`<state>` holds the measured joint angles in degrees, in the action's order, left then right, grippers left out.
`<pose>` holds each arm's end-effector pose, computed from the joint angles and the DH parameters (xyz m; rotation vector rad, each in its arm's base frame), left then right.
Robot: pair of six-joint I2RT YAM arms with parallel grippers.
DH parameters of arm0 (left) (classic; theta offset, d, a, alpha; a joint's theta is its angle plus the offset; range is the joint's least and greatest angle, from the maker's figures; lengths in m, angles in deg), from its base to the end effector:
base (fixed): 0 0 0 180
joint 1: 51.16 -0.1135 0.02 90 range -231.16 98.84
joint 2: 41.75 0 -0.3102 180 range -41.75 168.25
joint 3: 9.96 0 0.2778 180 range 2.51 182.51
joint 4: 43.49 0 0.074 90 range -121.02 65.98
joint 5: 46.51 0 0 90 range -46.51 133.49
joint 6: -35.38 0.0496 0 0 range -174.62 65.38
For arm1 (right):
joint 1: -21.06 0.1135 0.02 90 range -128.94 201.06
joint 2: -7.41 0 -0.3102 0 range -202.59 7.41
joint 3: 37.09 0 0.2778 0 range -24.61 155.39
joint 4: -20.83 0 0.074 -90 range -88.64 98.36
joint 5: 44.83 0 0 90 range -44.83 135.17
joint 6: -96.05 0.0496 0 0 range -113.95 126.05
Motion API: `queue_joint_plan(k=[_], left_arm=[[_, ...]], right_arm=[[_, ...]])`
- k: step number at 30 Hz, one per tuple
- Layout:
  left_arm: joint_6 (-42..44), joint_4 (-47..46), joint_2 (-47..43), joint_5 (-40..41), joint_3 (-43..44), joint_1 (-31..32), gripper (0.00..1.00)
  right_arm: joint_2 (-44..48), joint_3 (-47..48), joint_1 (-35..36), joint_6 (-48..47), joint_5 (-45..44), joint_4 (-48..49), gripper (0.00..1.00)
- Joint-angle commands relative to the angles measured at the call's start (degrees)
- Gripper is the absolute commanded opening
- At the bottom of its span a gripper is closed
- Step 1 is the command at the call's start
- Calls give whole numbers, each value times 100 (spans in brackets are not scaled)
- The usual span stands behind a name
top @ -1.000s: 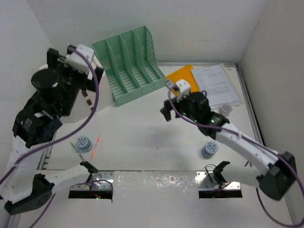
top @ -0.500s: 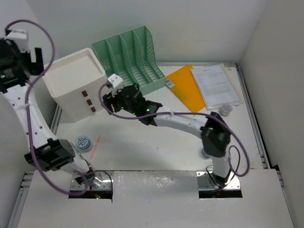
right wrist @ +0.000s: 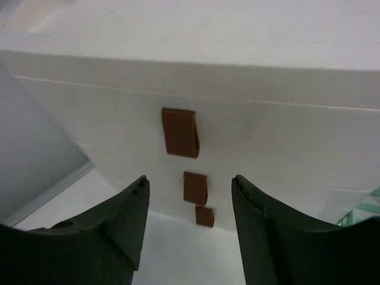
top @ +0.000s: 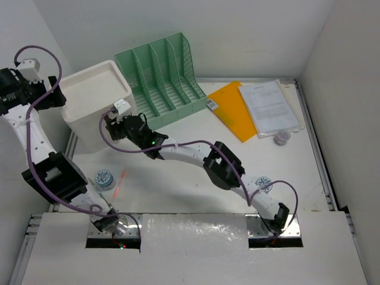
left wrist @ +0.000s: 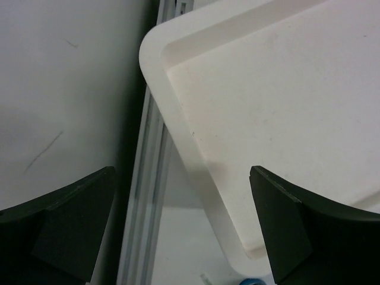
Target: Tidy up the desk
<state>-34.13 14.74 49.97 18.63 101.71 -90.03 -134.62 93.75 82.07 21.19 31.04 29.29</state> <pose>0.3119 0.2247 0.4446 -0.1170 2.1664 0.1047 0.3300 0.5706 0.2446 -0.4688 1.6141 0.8186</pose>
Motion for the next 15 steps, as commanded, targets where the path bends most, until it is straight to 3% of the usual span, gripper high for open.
queue_joint_plan(k=[1, 8, 15], left_arm=[[-519, -813, 135, -176, -409, 2, 92], [-1117, -1736, -76, -555, -1358, 29, 89], [-1196, -1983, -58, -651, -1781, 55, 87]], right_arm=[[-236, 626, 68, 121, -590, 683, 54], [-667, 1004, 139, 95, -881, 1045, 47], [-878, 1259, 200, 77, -881, 1185, 47]])
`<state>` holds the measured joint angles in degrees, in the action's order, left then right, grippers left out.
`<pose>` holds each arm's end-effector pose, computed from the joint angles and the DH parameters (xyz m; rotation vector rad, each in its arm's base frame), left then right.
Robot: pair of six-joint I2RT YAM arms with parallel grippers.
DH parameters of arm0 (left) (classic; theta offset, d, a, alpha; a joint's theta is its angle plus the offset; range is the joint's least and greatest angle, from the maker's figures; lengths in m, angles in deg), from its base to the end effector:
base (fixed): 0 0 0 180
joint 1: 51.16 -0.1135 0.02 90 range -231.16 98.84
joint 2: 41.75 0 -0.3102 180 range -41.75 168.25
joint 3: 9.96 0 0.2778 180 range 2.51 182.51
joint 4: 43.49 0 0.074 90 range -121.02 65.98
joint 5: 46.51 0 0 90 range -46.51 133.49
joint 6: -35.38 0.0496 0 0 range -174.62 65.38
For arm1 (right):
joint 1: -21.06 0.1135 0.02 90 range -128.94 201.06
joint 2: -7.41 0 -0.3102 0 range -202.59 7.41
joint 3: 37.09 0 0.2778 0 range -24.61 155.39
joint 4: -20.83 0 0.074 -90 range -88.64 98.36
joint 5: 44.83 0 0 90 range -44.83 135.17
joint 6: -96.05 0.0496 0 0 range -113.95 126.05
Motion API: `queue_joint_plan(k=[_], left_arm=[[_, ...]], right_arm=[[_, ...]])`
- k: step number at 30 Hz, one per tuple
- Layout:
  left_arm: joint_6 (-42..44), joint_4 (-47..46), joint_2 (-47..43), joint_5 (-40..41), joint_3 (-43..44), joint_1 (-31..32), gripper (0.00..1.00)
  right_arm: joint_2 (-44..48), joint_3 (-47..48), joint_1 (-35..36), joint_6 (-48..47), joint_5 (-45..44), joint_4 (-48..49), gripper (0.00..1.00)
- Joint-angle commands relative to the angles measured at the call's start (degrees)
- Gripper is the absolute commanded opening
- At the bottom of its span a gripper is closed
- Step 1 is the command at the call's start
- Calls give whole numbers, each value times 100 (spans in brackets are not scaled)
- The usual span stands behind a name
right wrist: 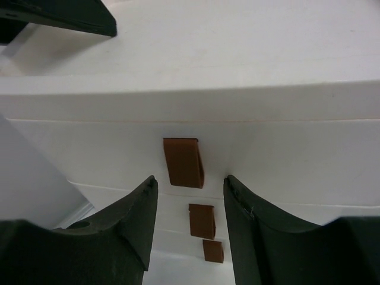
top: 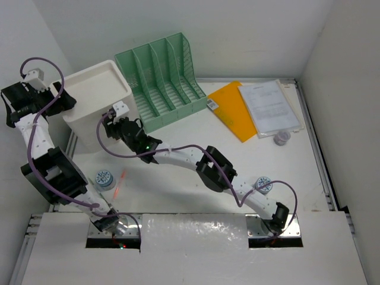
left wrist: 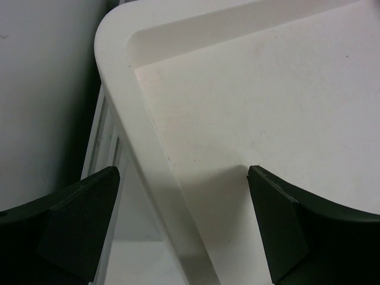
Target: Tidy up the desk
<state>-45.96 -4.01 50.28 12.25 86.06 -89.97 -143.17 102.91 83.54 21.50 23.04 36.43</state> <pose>0.3301 0.2325 0.3753 -0.2506 2.0767 -0.1006 0.3320 0.5969 0.2254 -0.3068 1.5127 0.8067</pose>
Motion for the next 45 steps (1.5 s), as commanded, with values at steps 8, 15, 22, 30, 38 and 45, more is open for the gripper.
queue_joint_plan(k=[8, 15, 22, 30, 38, 45], left_arm=[[-5, -257, -176, -40, -453, 84, 87], [12, -275, -159, -57, -497, 84, 87], [21, -257, -159, -31, -462, 84, 87], [-5, -160, -36, 127, -278, 57, 87], [-111, -283, 8, 347, -260, 57, 87], [-137, -301, 61, 461, -181, 49, 87]], right_arm=[[-287, 642, 98, 20, -441, 620, 43], [-419, 809, 89, -15, -705, 708, 20], [-261, 511, 98, -33, -670, 831, 0], [765, -1123, 221, -164, 59, 1436, 0], [1927, -3188, 318, -103, 692, 2219, 0], [2955, -5102, 581, -296, 719, 2861, 0]])
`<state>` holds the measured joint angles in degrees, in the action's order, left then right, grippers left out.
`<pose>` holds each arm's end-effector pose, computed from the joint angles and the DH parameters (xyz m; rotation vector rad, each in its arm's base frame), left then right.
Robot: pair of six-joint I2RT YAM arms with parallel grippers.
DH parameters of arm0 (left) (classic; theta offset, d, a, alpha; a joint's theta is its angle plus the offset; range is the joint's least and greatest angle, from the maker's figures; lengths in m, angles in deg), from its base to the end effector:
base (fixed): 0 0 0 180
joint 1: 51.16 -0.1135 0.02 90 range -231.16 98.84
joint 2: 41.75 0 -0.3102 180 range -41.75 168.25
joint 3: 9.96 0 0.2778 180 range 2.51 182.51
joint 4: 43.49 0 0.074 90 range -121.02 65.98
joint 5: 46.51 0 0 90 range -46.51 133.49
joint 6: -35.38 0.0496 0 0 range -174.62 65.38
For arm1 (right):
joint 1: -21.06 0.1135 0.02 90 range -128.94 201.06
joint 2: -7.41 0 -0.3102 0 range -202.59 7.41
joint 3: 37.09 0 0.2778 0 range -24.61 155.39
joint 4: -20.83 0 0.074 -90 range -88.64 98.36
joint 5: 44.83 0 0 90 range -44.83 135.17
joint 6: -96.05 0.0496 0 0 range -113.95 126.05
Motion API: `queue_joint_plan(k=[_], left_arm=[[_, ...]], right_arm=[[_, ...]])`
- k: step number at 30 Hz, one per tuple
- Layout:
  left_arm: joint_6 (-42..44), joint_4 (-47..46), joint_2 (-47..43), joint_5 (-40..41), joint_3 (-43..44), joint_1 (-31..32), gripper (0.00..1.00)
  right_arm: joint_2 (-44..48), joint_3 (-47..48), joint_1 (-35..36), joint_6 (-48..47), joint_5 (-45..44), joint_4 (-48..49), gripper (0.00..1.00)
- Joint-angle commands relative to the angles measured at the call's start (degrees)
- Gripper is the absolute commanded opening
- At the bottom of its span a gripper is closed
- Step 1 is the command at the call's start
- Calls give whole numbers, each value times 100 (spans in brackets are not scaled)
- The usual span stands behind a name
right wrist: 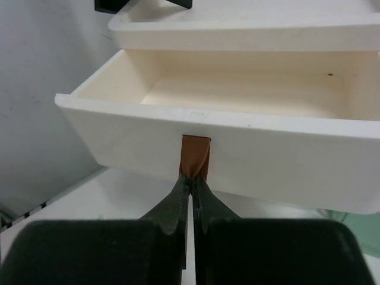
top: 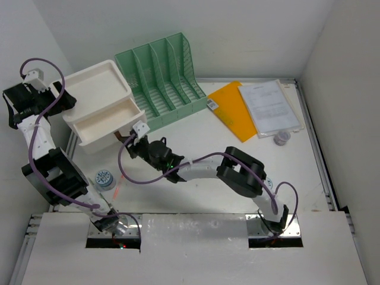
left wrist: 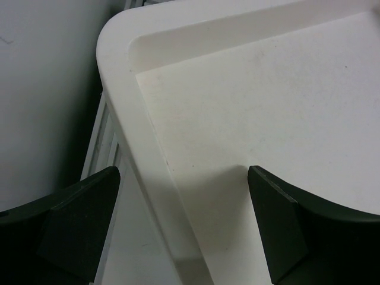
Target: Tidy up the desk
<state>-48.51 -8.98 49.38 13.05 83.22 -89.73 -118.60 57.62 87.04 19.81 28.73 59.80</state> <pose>0.3302 0.2312 0.3709 -0.2763 2.0343 -0.0872 0.2409 0.5060 0.2363 -0.4349 1.4469 0.9276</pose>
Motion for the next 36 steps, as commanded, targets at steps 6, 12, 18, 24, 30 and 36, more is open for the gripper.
queue_joint_plan(k=[6, 12, 18, 24, 30, 36], left_arm=[[154, 204, 159, 433, 165, 25, 87], [373, 370, 150, 424, 226, 25, 88], [628, 520, 124, 451, 297, 16, 92], [734, 591, 10, 398, 314, 7, 93], [716, 599, -157, 328, 235, 16, 94], [786, 643, -307, 337, 226, 16, 94]], right_arm=[[877, -727, 302, -250, 264, 122, 0], [1894, -1472, 302, -663, 126, -801, 80], [3960, -1607, 171, -762, -1138, -4934, 99], [5410, -2086, -1726, 1048, -668, -9712, 99], [6519, -3345, -3230, 1400, -533, -10345, 99], [6827, -4215, -4417, 1454, 176, -10015, 99]])
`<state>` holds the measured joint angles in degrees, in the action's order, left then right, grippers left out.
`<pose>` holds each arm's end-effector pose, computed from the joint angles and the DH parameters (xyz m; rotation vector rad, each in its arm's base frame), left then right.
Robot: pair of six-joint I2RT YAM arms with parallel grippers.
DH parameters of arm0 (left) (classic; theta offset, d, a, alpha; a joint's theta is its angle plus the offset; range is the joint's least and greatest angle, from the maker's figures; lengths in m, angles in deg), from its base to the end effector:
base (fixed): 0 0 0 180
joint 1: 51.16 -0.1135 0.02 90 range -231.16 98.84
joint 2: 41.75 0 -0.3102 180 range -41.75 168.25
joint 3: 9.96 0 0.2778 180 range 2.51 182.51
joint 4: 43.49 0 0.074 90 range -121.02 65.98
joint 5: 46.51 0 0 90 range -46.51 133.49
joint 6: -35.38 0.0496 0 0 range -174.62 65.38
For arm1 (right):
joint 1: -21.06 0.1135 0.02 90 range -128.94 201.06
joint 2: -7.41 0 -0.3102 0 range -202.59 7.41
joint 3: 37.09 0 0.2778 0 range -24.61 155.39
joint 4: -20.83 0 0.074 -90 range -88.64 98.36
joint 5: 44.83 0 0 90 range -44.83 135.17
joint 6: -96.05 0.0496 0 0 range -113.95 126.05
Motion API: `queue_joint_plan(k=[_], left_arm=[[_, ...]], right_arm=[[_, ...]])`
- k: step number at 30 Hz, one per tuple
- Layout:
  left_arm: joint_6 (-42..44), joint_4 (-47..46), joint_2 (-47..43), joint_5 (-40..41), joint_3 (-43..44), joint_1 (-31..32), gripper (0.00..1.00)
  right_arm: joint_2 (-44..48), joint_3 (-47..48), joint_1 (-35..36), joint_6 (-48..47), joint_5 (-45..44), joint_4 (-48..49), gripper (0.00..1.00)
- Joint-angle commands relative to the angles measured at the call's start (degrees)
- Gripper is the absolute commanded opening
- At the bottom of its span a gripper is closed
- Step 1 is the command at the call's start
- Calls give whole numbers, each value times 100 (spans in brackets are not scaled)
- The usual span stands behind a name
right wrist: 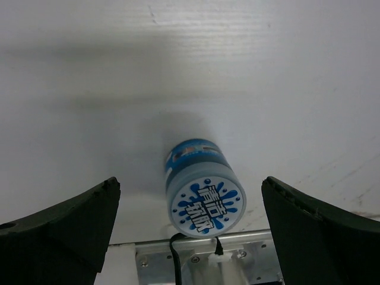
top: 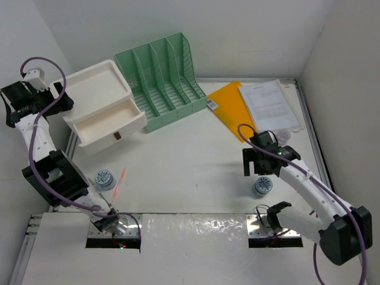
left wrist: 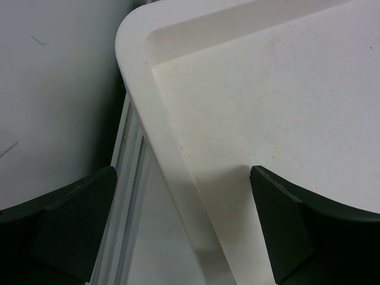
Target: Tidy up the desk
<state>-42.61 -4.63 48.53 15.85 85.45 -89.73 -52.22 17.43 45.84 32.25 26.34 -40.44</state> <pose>0.3242 0.2291 0.3830 -0.2102 2.0745 0.0124 0.1777 0.0644 0.2456 0.1237 2.6262 -0.1568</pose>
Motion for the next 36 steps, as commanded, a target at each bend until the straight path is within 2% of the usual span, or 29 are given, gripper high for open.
queue_joint_plan(k=[1, 8, 10, 14, 17, 18, 20, 21, 22, 26, 29, 30, 31, 32, 33, 35, 36], left_arm=[[231, 217, -230, 57, 3, 16, 94], [346, 279, -178, 39, -32, 25, 95], [363, 287, -177, 48, -32, 16, 94], [390, 305, -239, 48, -23, 16, 95], [407, 323, -318, 39, 3, 16, 95], [425, 331, -335, 48, 12, 16, 95], [460, 375, -414, 39, 30, 25, 95], [538, 428, -450, 4, 64, 16, 95], [591, 454, -485, -31, 73, 16, 95], [1074, 831, -696, -689, 266, 16, 95], [1663, 1542, -784, -1698, 626, 25, 96], [2004, 2171, -766, -1953, 958, 42, 97], [2181, 2534, -679, -2321, 1179, 68, 97], [2470, 3286, -626, -2438, 1633, 173, 97], [2612, 3659, -582, -2613, 1856, 244, 97], [2849, 4205, -547, -2633, 2321, 524, 98], [2851, 4538, -564, -2433, 2419, 969, 99]], right_arm=[[163, -388, -367, 211, 476, 63, 99], [-127, -934, -526, 263, 1047, 722, 99], [-162, -961, -535, 281, 935, 723, 99], [-206, -1031, -535, 263, 653, 617, 89], [-206, -1110, -526, 246, 696, 678, 64], [-206, -1137, -535, 237, 723, 687, 42], [-206, -1146, -526, 193, 793, 696, 20], [-206, -1102, -535, 167, 854, 687, 5], [-206, -1067, -526, 114, 942, 670, 0], [-128, -689, -518, -185, 1661, 652, 0], [-39, -189, -448, -343, 2503, 1028, 0], [-31, 126, -247, -387, 2637, 1178, 0], [-39, 312, -88, -492, 2656, 1493, 0], [-57, 670, 113, -545, 2448, 1687, 0], [-153, 865, 568, -624, 2245, 1837, 0], [-328, 1496, 922, -887, 1902, 2354, 0], [-451, 1683, 1167, -958, 1883, 2531, 0]])
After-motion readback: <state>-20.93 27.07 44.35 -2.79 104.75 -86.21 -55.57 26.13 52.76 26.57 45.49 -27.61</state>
